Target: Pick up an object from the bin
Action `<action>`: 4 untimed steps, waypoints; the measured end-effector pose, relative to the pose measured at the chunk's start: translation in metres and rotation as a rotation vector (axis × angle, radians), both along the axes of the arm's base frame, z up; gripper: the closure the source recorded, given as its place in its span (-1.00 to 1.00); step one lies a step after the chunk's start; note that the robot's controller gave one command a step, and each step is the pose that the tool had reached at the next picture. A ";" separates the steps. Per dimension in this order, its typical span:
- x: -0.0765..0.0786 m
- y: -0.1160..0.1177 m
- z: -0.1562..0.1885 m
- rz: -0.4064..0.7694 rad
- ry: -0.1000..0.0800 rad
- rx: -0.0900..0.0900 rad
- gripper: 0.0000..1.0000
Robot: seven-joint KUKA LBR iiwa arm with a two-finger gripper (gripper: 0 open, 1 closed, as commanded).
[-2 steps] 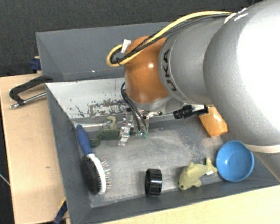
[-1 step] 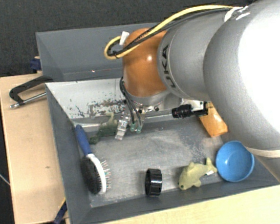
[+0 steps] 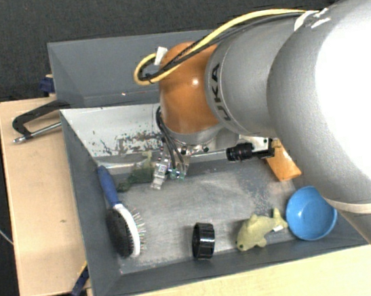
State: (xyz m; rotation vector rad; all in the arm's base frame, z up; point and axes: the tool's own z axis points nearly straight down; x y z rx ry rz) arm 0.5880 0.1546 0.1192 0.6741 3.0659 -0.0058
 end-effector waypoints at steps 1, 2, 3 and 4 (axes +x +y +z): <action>-0.002 -0.006 0.003 0.011 0.002 0.004 1.00; -0.002 -0.005 0.003 0.012 0.001 0.004 -1.00; 0.005 0.000 -0.047 -0.181 -0.002 0.007 -1.00; 0.008 -0.001 -0.044 -0.181 -0.014 0.006 1.00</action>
Offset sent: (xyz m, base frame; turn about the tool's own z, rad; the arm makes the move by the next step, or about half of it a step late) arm -0.0025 -0.0056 0.0019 -0.0103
